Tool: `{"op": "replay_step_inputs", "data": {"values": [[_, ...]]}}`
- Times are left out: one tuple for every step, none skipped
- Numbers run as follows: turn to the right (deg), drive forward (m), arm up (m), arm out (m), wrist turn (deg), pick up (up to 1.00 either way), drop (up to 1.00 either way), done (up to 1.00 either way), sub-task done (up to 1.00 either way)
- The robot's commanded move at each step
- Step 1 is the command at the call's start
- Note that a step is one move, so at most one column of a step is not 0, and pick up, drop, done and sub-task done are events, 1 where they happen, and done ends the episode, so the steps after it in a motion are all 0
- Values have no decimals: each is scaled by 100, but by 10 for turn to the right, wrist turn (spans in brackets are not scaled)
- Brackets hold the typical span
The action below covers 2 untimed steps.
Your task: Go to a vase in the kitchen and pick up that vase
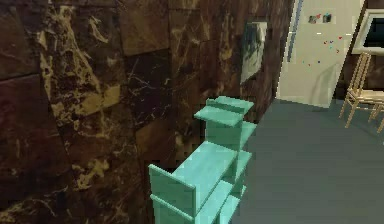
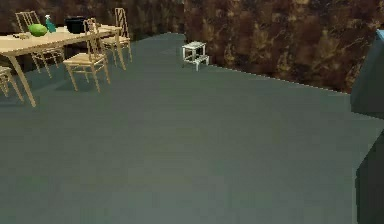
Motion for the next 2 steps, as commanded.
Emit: {"op": "replay_step_inputs", "data": {"values": [[270,0,0,0,0,0,0,0,0],[0,80,0,0,0,0,0,0,0]]}}
